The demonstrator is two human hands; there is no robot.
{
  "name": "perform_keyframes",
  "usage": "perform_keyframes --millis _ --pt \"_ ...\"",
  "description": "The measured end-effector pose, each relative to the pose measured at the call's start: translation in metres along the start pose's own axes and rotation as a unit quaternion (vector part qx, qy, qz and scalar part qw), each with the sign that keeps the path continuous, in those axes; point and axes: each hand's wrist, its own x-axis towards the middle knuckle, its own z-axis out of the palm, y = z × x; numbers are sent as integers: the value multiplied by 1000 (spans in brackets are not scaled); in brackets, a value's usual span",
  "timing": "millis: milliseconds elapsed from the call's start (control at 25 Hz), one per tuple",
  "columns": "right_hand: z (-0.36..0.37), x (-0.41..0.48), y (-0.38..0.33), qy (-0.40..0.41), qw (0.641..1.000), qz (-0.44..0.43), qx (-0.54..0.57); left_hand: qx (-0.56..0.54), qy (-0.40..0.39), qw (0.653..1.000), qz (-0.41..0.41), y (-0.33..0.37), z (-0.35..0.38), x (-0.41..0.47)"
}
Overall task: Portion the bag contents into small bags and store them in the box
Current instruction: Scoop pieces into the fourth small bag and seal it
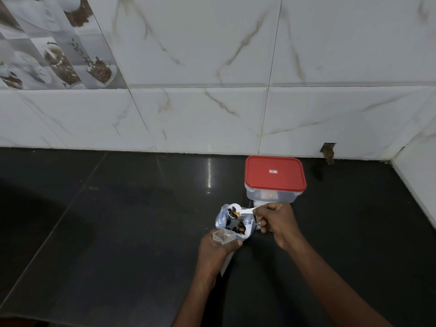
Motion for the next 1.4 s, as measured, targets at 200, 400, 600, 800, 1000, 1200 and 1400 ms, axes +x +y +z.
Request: perform_keyframes --millis 200,400,600,800,1000,1200,1400 --pt "6 -33 -18 -34 994 -80 -59 14 5 999 37 18 5 8" --pt "9 -48 0 -53 912 -268 -305 -6 -9 999 38 21 9 7" --pt "-1 -43 4 -116 805 -437 -384 -3 12 1000 29 24 8 2" --pt "-5 -37 4 -127 796 -458 -374 -30 -12 999 11 33 7 1" --pt "-10 -36 5 -100 817 -453 -343 -99 -90 991 7 38 1 0" --pt "-13 -35 11 -76 828 -441 -338 -50 -71 996 -1 28 1 2" --pt "-16 -40 18 -80 768 -497 -397 -104 -60 992 -29 22 3 -1"
